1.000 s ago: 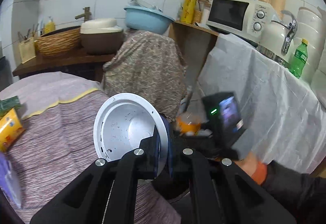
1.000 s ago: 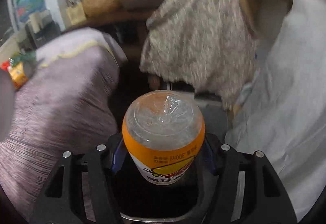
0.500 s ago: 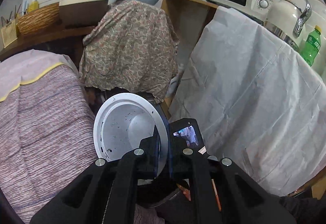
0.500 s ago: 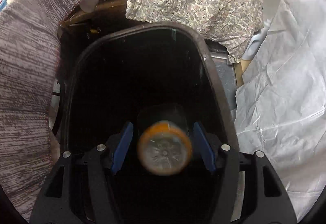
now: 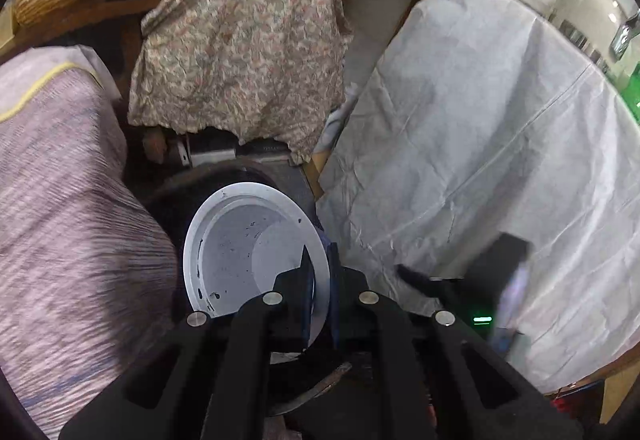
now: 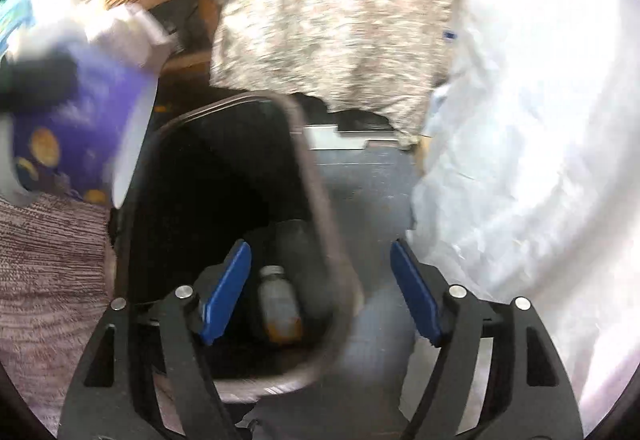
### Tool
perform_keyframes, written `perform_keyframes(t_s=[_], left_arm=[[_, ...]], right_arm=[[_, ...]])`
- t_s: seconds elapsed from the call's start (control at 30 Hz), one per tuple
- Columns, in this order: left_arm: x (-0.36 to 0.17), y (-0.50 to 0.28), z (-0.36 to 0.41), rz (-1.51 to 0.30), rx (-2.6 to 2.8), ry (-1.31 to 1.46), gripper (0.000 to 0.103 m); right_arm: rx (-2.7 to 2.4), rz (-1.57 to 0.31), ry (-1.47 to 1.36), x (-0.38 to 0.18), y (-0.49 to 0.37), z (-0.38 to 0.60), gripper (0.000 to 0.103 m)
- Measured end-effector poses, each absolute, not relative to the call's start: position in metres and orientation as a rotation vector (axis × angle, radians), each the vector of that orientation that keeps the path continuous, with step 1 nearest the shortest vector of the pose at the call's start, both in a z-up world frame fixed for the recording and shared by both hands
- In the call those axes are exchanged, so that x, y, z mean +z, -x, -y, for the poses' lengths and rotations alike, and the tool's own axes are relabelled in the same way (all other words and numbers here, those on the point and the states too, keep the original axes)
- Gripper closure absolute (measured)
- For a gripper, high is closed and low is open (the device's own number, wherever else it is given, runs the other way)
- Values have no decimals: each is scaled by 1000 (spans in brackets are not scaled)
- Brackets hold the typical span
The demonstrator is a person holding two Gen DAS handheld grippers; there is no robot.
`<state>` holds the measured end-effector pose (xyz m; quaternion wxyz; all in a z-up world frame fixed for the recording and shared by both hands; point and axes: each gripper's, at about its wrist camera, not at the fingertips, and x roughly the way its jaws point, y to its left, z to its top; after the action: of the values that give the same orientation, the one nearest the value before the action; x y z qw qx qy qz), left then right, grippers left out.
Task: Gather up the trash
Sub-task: 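Open the left tool over the bin to drop the purple cup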
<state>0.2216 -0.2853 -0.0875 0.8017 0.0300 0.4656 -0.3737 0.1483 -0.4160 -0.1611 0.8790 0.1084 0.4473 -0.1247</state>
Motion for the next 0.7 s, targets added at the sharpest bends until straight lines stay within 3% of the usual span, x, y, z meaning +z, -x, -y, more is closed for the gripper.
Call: perform_keyframes(t_s=[0.33,0.4,0.47,0.63,0.7], left_arm=[[-137,-226,322,-1132,-768,-122,93],[-145,-227,324,-1144,-743,-131,80],[-150,-226,325,-1139,-729,-140,41],[-141,-220,320,-1091,-703,-146,19],[-132,-216,316,-1054,-709,-149,14]], right_arm=[[-422,-837,-284,-149,-95,460,25],[-447,-833,-268,-148,-93,462,22],[-464,-821,-275,-147,-88,463,19],[-506,-779,-290,-144,-79,467,16],[-521,-760,-291,-140,-78,470,13]])
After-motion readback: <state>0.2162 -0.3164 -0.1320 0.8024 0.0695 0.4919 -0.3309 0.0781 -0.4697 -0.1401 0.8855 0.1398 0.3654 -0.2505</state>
